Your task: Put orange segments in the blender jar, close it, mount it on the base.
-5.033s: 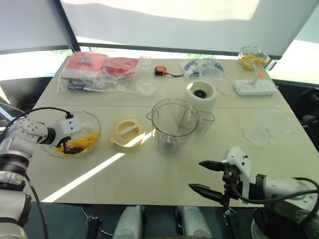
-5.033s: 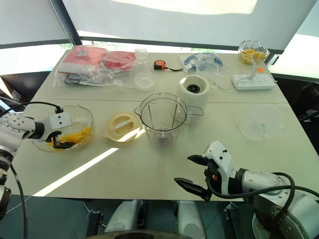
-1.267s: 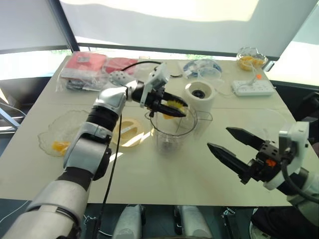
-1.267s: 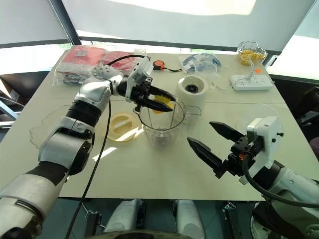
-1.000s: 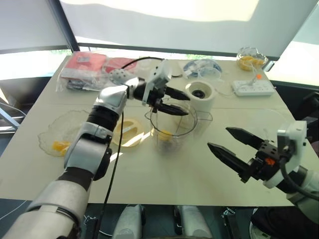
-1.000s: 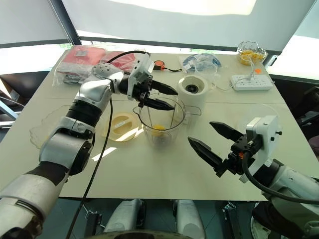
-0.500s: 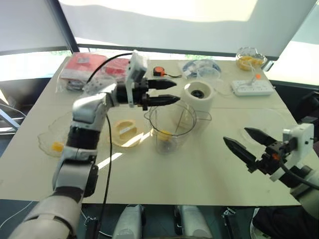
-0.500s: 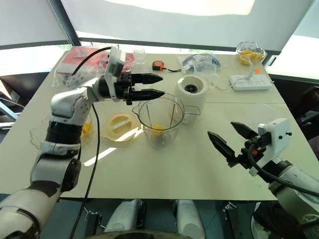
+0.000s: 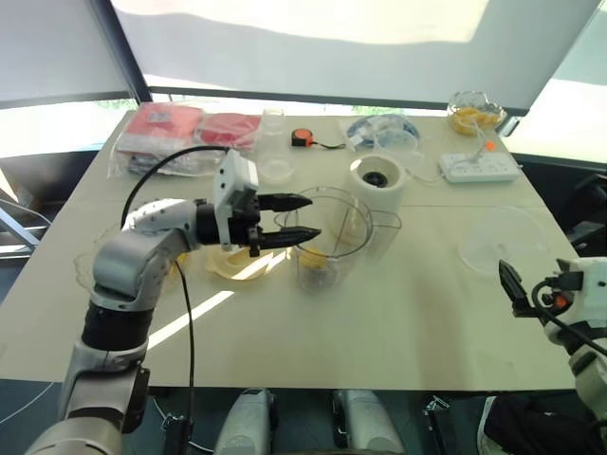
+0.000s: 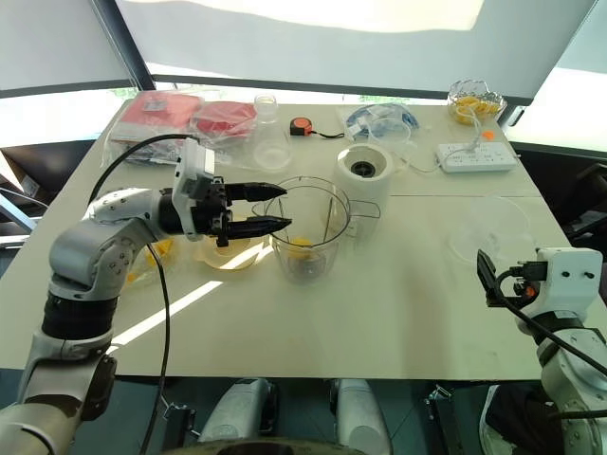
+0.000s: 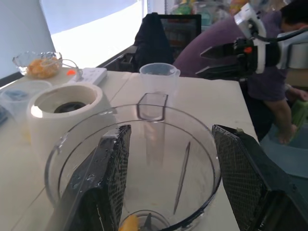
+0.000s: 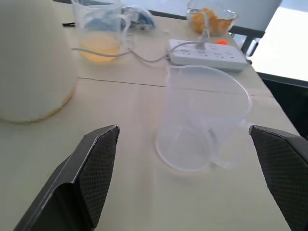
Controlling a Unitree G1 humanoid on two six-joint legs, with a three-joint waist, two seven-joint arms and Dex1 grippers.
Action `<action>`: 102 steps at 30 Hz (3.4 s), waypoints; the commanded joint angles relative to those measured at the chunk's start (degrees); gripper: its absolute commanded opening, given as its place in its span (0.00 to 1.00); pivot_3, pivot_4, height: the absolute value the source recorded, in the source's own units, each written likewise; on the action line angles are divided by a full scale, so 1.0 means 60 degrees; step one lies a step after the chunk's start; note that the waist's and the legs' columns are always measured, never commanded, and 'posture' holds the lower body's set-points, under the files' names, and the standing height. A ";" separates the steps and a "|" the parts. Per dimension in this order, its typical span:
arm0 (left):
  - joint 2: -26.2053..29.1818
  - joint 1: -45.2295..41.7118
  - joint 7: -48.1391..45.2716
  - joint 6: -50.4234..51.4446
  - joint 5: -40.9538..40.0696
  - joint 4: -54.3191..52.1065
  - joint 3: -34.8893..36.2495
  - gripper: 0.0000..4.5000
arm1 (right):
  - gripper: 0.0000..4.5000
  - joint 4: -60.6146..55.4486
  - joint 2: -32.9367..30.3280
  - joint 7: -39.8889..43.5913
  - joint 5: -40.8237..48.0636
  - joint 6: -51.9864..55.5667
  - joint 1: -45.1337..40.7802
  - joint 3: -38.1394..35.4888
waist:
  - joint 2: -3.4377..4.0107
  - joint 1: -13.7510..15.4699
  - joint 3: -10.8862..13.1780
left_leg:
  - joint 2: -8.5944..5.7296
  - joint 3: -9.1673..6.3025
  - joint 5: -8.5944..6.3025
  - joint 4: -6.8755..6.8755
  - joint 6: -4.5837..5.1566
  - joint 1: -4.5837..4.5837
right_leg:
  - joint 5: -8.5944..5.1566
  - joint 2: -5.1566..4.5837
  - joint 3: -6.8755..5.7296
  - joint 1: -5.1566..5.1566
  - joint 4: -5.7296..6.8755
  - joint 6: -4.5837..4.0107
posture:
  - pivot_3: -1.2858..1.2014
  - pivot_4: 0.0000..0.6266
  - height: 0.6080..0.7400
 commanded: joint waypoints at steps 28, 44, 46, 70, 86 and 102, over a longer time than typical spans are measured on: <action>0.1337 0.0687 0.1019 0.0627 -0.1463 -0.1455 0.0365 0.62 | 1.00 0.6969 0.0113 -0.0180 -0.3164 -0.2728 -0.3729 0.0730 | 0.0023 -0.0258 0.0008 | -0.0002 0.0055 -0.0001 -0.0027 0.0001 0.0033 | 0.0001 0.0024 0.0073 0.0001 -0.0003 0.0003 | 0.52 0.24 1.00; 0.1398 0.0558 0.1238 0.0651 -0.1458 -0.1515 0.0300 0.62 | 1.00 1.0031 -0.0244 -0.0324 -0.3795 -0.3996 -0.5739 0.1118 | 0.0027 -0.0297 0.0010 | -0.0003 0.0062 -0.0001 -0.0028 0.0001 0.0034 | 0.0001 0.0024 0.0080 0.0000 -0.0005 0.0003 | 0.52 0.24 1.00; 0.1417 0.0546 0.1254 0.0635 -0.1440 -0.1501 0.0303 0.62 | 1.00 1.0453 -0.0257 -0.0412 -0.3889 -0.4182 -0.6014 0.1195 | 0.0028 -0.0295 0.0011 | -0.0003 0.0062 -0.0001 -0.0029 0.0001 0.0034 | 0.0001 0.0024 0.0080 0.0000 -0.0005 0.0003 | 0.52 0.24 1.00; 0.1617 0.0500 0.1682 0.0841 -0.1537 -0.1795 0.0396 0.62 | 1.00 1.3661 -0.0362 -0.0992 -0.4272 -0.6013 -0.7717 0.1721 | 0.0027 -0.0516 0.0014 | -0.0004 0.0063 -0.0001 -0.0037 0.0001 0.0032 | 0.0002 0.0025 0.0090 -0.0001 -0.0012 0.0006 | 0.52 0.24 1.00; 0.1659 0.0478 0.1773 0.0805 -0.1461 -0.1818 0.0348 0.63 | 0.40 1.5850 -0.0546 -0.0784 -0.4533 -0.6895 -0.9012 0.2161 | 0.0027 -0.0533 0.0021 | -0.0005 0.0064 -0.0001 -0.0040 0.0001 0.0033 | 0.0002 0.0026 0.0093 -0.0001 -0.0015 0.0006 | 0.52 0.24 1.00; 0.1642 0.0543 0.1833 0.0805 -0.1491 -0.1879 0.0305 0.63 | 0.01 1.4037 -0.0068 -0.0751 -0.3996 -0.6914 -0.7892 0.1929 | 0.0026 -0.0523 0.0024 | -0.0003 0.0063 -0.0001 -0.0041 0.0001 0.0032 | 0.0003 0.0025 0.0096 -0.0001 -0.0018 0.0009 | 0.52 0.24 1.00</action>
